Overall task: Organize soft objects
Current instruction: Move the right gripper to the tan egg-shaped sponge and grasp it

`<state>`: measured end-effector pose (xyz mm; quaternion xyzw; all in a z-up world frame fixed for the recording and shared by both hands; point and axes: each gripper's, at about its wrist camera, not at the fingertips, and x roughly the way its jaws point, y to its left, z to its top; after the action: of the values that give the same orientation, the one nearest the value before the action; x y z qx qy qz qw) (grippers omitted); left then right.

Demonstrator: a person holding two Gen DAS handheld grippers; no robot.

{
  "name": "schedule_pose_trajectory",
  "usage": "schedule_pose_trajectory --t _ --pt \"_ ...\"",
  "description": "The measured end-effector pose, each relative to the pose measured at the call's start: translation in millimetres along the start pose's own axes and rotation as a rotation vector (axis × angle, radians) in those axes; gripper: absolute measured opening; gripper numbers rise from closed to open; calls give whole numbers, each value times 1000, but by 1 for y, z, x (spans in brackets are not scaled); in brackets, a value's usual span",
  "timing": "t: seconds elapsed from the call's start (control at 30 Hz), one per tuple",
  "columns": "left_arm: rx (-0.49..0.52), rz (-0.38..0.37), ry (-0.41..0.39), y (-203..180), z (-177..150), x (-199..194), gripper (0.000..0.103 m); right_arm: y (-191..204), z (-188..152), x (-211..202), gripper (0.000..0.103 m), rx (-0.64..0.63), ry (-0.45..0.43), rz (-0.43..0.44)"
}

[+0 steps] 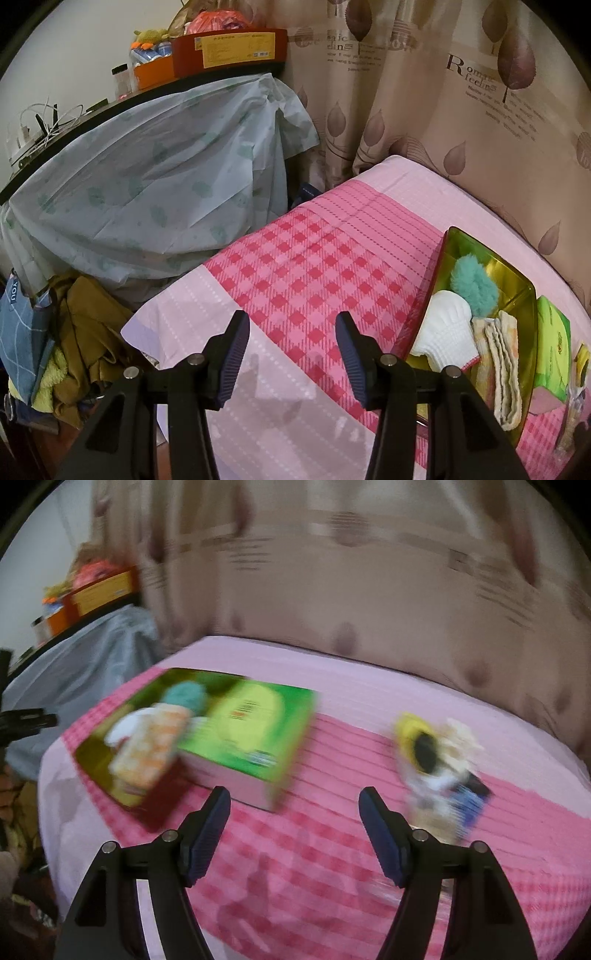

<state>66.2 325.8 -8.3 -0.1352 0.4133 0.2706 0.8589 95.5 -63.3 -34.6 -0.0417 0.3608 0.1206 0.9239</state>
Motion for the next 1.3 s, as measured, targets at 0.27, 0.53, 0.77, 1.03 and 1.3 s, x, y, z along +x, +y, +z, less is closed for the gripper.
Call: schedule_pose_trajectory --t 0.27,0.53,0.77,1.03,1.3 --pt "23 0 -16 -4 -1 -3 49 -100 -29 -17 69 122 32 -186" --pt "47 5 -28 -9 -3 -5 49 -148 -63 -14 67 152 103 -251" --pt "83 -18 -45 -17 -5 -7 49 -151 -72 -6 66 159 98 -173" --pt "136 -11 -55 -30 -9 -7 49 -141 -72 11 65 141 109 -107" --pt "150 -10 -63 -32 -11 -7 49 -144 -74 27 42 177 133 -86"
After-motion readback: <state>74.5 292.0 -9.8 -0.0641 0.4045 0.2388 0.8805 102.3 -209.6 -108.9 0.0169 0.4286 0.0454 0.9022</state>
